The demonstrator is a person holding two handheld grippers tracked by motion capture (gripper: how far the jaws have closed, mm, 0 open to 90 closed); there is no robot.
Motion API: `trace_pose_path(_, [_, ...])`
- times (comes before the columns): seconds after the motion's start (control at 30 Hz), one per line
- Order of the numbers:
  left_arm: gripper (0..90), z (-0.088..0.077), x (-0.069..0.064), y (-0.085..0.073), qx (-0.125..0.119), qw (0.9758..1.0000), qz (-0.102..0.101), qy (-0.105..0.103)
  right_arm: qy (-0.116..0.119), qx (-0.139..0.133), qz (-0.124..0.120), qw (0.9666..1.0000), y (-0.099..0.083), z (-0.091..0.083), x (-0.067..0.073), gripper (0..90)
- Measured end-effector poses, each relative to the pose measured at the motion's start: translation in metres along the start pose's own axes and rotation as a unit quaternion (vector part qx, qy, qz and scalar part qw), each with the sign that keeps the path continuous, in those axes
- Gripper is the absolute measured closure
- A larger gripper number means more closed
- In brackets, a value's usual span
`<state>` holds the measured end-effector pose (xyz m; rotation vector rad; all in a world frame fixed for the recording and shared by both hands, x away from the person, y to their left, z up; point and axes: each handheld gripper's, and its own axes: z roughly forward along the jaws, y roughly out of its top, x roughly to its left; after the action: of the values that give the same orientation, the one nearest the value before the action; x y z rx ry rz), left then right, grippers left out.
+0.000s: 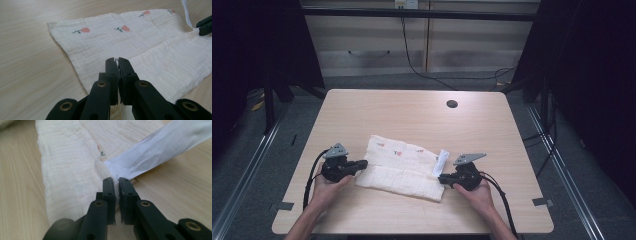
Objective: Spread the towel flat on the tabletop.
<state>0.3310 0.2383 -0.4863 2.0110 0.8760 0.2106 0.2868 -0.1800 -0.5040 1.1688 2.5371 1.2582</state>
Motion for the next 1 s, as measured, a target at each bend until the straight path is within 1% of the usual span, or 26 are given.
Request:
trace_pose_path(0.07, [87.3, -0.001, 0.0, 0.0, -0.003, 1.0, 0.0, 0.0, 0.0, -0.003, 0.001, 1.0, 0.001, -0.001, 0.0, 85.5])
trace_pose_path(0.1, [87.2, -0.002, 0.001, 0.0, -0.005, 1.0, -0.001, -0.001, 0.005, -0.013, 0.005, 0.9999, 0.001, -0.004, -0.001, 86.2])
trace_pose_path(0.17, [87.3, -0.003, 0.001, 0.001, -0.007, 1.0, -0.002, -0.003, 0.009, -0.023, 0.009, 0.9997, 0.002, -0.008, -0.002, 86.6])
trace_pose_path(0.23, [87.3, -0.004, 0.0, 0.002, -0.012, 0.9999, -0.004, -0.006, 0.009, -0.032, 0.016, 0.9993, 0.004, -0.012, -0.003, 86.7])
trace_pose_path(0.27, [87.3, -0.004, 0.0, 0.002, -0.012, 0.9999, -0.004, -0.006, 0.011, -0.039, 0.015, 0.9991, 0.004, -0.015, -0.004, 86.6])
trace_pose_path(0.3, [87.3, -0.006, -0.001, 0.005, -0.02, 0.9997, -0.01, -0.012, 0.009, -0.043, 0.016, 0.9989, 0.006, -0.018, -0.004, 86.6])
trace_pose_path(0.4, [87.3, -0.013, -0.004, 0.013, -0.042, 0.9989, -0.008, -0.017, 0.0, -0.066, 0.015, 0.9977, 0.011, -0.031, -0.005, 86.5])
trace_pose_path(0.43, [87.3, -0.013, -0.004, 0.013, -0.042, 0.9989, -0.008, -0.017, 0.0, -0.066, 0.015, 0.9977, 0.011, -0.031, -0.005, 86.5])
trace_pose_path(0.47, [87.3, -0.019, -0.006, 0.019, -0.058, 0.998, -0.011, -0.024, -0.007, -0.079, 0.014, 0.9968, 0.016, -0.041, -0.006, 86.6])
trace_pose_path(0.5, [87.4, -0.022, -0.008, 0.022, -0.064, 0.9977, -0.007, -0.024, -0.01, -0.085, 0.011, 0.9962, 0.018, -0.046, -0.007, 86.6])
trace_pose_path(0.57, [87.4, -0.027, -0.01, 0.028, -0.08, 0.9963, -0.009, -0.03, -0.013, -0.101, 0.013, 0.9947, 0.023, -0.055, -0.009, 86.6])
trace_pose_path(0.6, [87.4, -0.029, -0.012, 0.032, -0.086, 0.9958, -0.006, -0.032, -0.015, -0.106, 0.01, 0.9942, 0.027, -0.059, -0.01, 86.6])
trace_pose_path(0.63, [87.4, -0.029, -0.012, 0.032, -0.086, 0.9958, -0.006, -0.032, -0.018, -0.112, 0.009, 0.9935, 0.031, -0.062, -0.011, 86.6])
trace_pose_path(0.67, [87.4, -0.031, -0.015, 0.039, -0.096, 0.9949, -0.001, -0.032, -0.019, -0.117, 0.007, 0.9929, 0.035, -0.066, -0.012, 86.6])
trace_pose_path(0.7, [87.5, -0.031, -0.015, 0.039, -0.096, 0.9949, -0.001, -0.032, -0.021, -0.122, 0.005, 0.9923, 0.04, -0.07, -0.013, 86.6])
trace_pose_path(0.73, [87.6, -0.033, -0.018, 0.047, -0.103, 0.994, 0.003, -0.036, -0.024, -0.125, 0.002, 0.9919, 0.045, -0.074, -0.013, 86.6])
trace_pose_path(0.83, [87.6, -0.034, -0.019, 0.059, -0.109, 0.9934, 0.01, -0.036, -0.03, -0.134, -0.008, 0.9905, 0.059, -0.086, -0.013, 86.6])
trace_pose_path(0.87, [87.6, -0.035, -0.02, 0.065, -0.113, 0.9928, 0.011, -0.037, -0.032, -0.135, -0.011, 0.9902, 0.064, -0.09, -0.014, 86.6])
trace_pose_path(0.97, [87.7, -0.041, -0.019, 0.084, -0.127, 0.9914, 0.018, -0.029, -0.038, -0.142, -0.011, 0.9891, 0.077, -0.098, -0.02, 86.6])
trace_pose_path(1.0, [87.7, -0.041, -0.019, 0.084, -0.127, 0.9914, 0.018, -0.029, -0.038, -0.146, -0.009, 0.9885, 0.082, -0.101, -0.021, 86.7])
